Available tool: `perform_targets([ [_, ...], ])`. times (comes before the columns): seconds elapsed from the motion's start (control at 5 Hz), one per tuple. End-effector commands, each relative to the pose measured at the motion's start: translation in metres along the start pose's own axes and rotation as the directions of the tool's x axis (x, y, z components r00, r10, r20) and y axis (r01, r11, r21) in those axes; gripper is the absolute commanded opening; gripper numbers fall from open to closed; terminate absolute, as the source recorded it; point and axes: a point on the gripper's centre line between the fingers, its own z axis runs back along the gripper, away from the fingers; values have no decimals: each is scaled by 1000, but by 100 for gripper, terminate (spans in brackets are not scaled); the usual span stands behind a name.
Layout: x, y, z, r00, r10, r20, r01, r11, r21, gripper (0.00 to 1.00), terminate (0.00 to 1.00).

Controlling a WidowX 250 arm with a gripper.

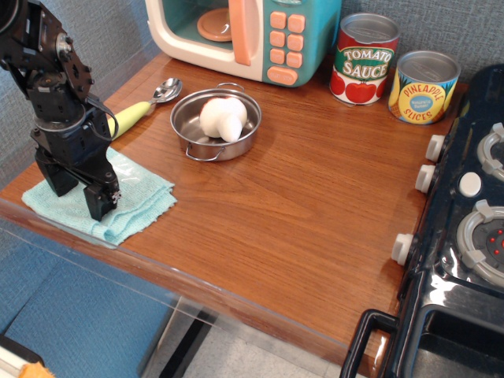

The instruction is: Move the blue cloth to the right edge of the table

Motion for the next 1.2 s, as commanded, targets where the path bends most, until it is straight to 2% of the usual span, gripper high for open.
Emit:
perform_targets([
  [0.0,9,-84,4,996,-61,-59,52,988,-147,100,0],
  [0.2,13,-132,17,994,-93,-53,81,977,-197,100,0],
  [0.4,21,-179,28,992,-121,-37,110,970,-218,100,0],
  [0.6,37,-224,36,994,-96,-52,84,977,-195,100,0],
  [0.8,53,-237,35,999,-12,-49,4,989,-150,100,0],
  [1.0,69,-230,33,997,66,-26,-69,992,-104,100,0],
])
